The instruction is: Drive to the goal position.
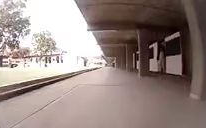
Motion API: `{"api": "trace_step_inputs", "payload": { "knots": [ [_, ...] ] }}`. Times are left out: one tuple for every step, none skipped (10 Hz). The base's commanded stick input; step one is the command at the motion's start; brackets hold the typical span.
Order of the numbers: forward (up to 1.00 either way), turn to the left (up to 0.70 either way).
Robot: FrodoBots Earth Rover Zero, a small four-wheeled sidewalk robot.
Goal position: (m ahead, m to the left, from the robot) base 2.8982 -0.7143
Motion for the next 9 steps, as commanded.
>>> {"api": "trace_step_inputs", "payload": {
  "knots": [
    [0.50,0.00],
    [0.50,0.00],
    [0.50,0.00],
    [0.50,0.00],
    [0.50,0.00],
    [0.50,0.00],
    [0.50,0.00],
    [0.50,0.00],
    [0.50,0.00]
  ]
}}
